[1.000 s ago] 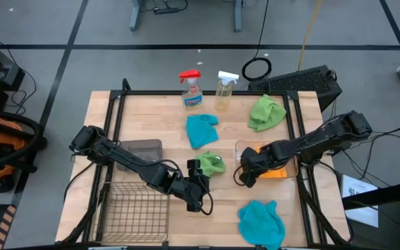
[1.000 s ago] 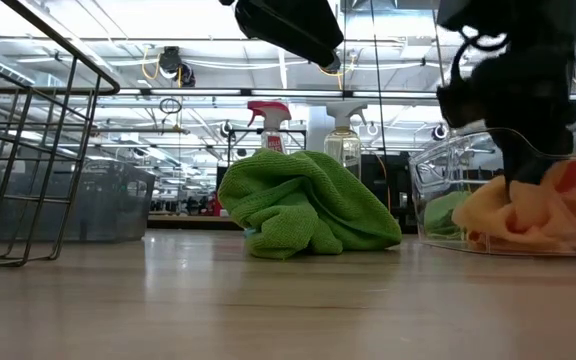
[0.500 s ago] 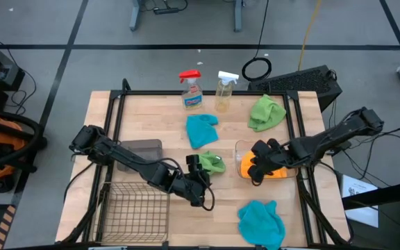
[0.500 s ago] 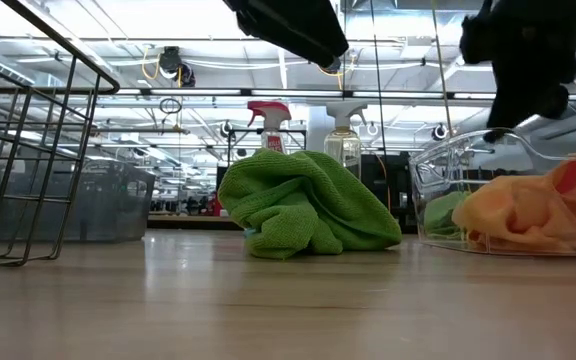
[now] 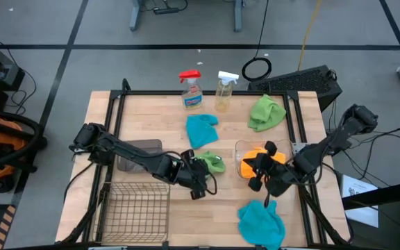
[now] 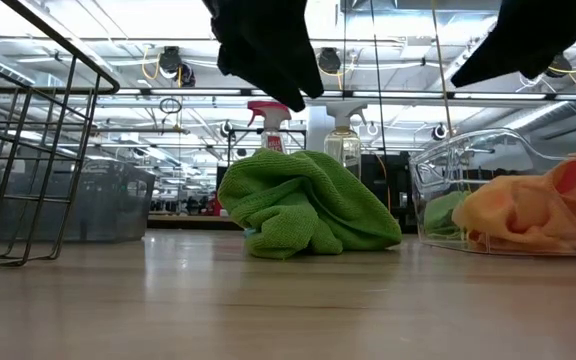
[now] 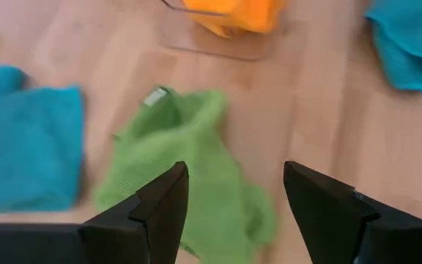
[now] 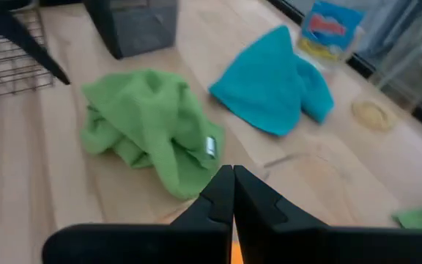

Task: Sort microfiber towel by color & place in baskets
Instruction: Put the bottom green microfiber towel into the black bin

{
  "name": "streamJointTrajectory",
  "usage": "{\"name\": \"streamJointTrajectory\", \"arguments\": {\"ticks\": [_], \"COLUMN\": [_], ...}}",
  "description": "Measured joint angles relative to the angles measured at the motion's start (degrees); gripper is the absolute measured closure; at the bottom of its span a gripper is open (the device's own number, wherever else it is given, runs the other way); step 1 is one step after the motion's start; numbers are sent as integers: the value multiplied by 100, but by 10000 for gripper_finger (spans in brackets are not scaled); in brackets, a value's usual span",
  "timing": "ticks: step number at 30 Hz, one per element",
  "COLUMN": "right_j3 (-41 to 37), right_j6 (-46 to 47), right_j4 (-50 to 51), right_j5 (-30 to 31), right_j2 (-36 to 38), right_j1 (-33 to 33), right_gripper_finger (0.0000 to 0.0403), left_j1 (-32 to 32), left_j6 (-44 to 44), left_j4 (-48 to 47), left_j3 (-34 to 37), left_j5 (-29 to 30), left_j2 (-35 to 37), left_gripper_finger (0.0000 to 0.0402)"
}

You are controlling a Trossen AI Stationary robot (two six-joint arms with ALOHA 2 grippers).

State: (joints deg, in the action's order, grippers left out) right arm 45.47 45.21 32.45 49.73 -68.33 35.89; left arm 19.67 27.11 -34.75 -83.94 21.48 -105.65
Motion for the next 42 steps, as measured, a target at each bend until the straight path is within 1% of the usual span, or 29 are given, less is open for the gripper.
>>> {"name": "streamJointTrajectory", "arguments": {"ticks": [3, 8, 11, 14, 17, 19, 24, 28, 32, 37, 39, 42], "right_j3": [0, 0, 0, 0, 3, 0, 0, -2, -2, 0, 0, 0], "right_j6": [-109, -138, -352, -631, -1085, -1227, -1204, -1290, -1380, -1467, -1524, -1754], "right_j4": [-197, -442, -674, -1052, -1583, -1717, -2083, -2282, -2524, -2555, -2626, -2812], "right_j5": [173, 419, 438, 452, 410, 410, 376, 256, 238, 249, 265, 245], "right_j2": [-222, -720, -923, -1036, -1101, -1163, -1459, -1765, -1876, -1855, -1848, -1848], "right_j1": [140, 300, 322, 318, 279, 320, 362, 463, 581, 689, 698, 698], "right_gripper_finger": [403, 403, 403, 403, 403, 403, 403, 403, 403, 403, 403, 403], "left_j1": [29, 4, 0, -3, 36, 45, 39, 2, -95, -185, -227, -301], "left_j6": [278, 417, 467, 560, 558, 563, 564, 557, 537, 550, 556, 563], "left_j4": [-48, -45, -111, -207, -387, -450, -501, -460, -433, -163, -108, 51], "left_j3": [0, 0, 0, 0, 0, 0, -2, -2, -2, -4, -4, -9], "left_j5": [-131, -15, 0, 97, 306, 365, 472, 767, 689, 572, 525, 360], "left_j2": [0, -30, -149, -258, -393, -446, -624, -830, -1063, -1288, -1409, -1630], "left_gripper_finger": [156, 119, 100, 92, 91, 91, 91, 91, 91, 95, 107, 135]}}
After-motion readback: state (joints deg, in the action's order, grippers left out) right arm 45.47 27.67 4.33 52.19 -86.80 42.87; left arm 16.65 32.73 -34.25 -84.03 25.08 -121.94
